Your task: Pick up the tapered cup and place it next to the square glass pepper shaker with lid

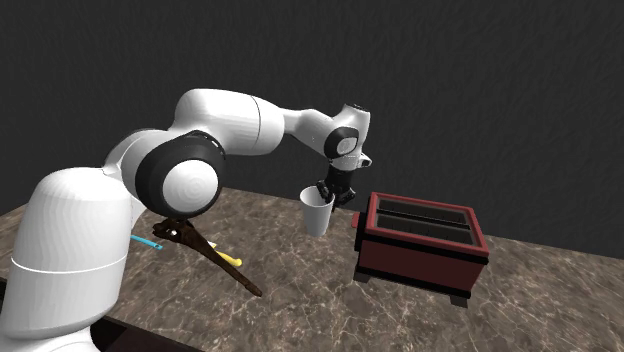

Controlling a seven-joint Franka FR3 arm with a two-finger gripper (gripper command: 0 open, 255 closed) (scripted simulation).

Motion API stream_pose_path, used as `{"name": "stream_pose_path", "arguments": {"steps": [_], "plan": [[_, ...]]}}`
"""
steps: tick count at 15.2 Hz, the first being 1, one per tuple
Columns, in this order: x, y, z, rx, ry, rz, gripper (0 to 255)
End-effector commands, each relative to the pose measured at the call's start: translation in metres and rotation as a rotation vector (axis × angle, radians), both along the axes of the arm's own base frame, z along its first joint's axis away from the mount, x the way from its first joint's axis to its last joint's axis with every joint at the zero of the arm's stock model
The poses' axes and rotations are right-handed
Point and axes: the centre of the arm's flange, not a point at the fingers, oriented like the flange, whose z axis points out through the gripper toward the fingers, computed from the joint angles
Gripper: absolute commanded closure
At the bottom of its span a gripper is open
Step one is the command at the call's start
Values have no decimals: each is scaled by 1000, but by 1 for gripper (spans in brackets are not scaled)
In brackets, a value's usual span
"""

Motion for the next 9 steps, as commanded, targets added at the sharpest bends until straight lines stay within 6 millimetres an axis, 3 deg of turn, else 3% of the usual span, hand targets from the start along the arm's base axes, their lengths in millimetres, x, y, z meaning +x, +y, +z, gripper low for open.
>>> {"name": "stream_pose_path", "arguments": {"steps": [1,6,9], "plan": [[0,0,0,0,0,0,255],[0,0,0,0,0,0,255],[0,0,16,0,0,0,255]]}}
